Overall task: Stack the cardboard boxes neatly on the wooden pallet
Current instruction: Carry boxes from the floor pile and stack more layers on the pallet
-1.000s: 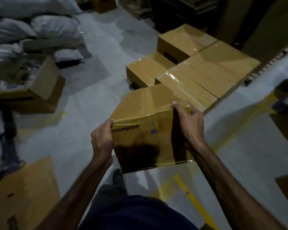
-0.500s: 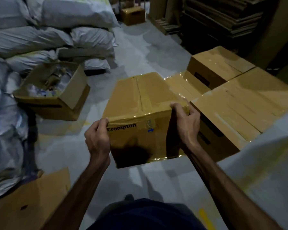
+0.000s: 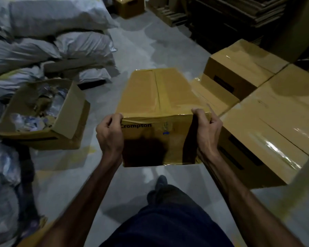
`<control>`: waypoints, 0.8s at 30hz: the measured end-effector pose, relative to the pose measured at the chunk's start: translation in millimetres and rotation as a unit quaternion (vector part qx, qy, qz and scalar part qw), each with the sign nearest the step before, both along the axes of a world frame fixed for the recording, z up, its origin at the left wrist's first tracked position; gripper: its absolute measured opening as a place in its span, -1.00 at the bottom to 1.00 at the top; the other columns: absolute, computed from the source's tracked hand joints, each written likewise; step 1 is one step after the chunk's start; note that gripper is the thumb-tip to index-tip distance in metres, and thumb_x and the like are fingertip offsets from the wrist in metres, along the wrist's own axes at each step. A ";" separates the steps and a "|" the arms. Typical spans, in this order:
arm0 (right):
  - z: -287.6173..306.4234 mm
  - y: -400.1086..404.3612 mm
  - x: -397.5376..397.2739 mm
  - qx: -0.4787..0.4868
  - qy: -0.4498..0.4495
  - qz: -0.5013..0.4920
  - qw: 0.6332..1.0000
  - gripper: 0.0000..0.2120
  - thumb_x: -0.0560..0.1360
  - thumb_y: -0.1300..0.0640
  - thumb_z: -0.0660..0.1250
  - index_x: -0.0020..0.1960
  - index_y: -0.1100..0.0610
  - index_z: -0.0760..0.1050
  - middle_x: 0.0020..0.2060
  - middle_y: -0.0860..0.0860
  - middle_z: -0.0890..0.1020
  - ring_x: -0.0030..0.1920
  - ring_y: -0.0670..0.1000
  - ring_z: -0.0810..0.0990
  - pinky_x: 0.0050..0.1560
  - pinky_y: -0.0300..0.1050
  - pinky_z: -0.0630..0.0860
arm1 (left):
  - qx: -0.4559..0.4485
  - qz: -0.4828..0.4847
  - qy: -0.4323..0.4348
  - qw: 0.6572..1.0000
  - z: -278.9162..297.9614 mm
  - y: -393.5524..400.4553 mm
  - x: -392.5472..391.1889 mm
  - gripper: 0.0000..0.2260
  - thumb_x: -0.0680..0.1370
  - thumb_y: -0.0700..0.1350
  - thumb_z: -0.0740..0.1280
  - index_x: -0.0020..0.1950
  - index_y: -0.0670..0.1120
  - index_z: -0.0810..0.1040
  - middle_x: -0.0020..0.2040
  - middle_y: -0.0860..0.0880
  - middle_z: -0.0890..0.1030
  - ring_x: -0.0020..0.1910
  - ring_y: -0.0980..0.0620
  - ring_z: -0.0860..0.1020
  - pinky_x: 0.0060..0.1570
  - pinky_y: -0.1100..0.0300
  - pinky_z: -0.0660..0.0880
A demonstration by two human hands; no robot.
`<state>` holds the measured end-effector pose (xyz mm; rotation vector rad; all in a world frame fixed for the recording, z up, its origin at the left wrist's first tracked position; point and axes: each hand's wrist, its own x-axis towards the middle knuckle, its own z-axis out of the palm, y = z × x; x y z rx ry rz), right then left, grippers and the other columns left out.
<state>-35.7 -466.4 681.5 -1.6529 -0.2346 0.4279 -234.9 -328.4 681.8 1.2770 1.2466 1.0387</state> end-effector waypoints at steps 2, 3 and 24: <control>-3.1 45.5 18.1 0.023 0.006 0.014 1.000 -0.48 0.60 0.05 0.41 0.52 0.15 0.48 -0.32 -0.53 0.58 -0.21 -0.37 0.61 -0.17 -0.42 0.54 | 0.001 0.020 0.019 1.000 5.2 40.5 15.4 -0.67 0.51 0.08 0.32 -0.31 -0.11 0.39 -0.32 -0.02 0.38 -0.26 -0.01 0.35 -0.21 -0.02 0.27; -3.8 70.0 26.6 0.029 0.012 0.025 0.999 -0.48 0.60 0.04 0.42 0.52 0.15 0.48 -0.29 -0.56 0.58 -0.20 -0.36 0.62 -0.21 -0.45 0.50 | 0.007 0.031 0.031 0.999 9.4 61.1 22.0 -0.66 0.51 0.09 0.32 -0.29 -0.14 0.40 -0.31 -0.03 0.38 -0.26 -0.01 0.35 -0.21 -0.02 0.26; 6.7 484.1 180.5 -0.046 0.023 -0.131 0.990 -0.61 0.39 -0.24 0.42 0.10 -0.05 0.70 -0.11 -0.09 0.73 -0.01 0.05 0.69 -0.02 0.05 0.61 | -0.013 -0.081 0.090 0.993 5.1 514.9 225.0 -0.70 0.59 0.06 0.34 -0.26 -0.08 0.54 -0.33 0.02 0.50 -0.26 0.02 0.45 -0.27 0.05 0.34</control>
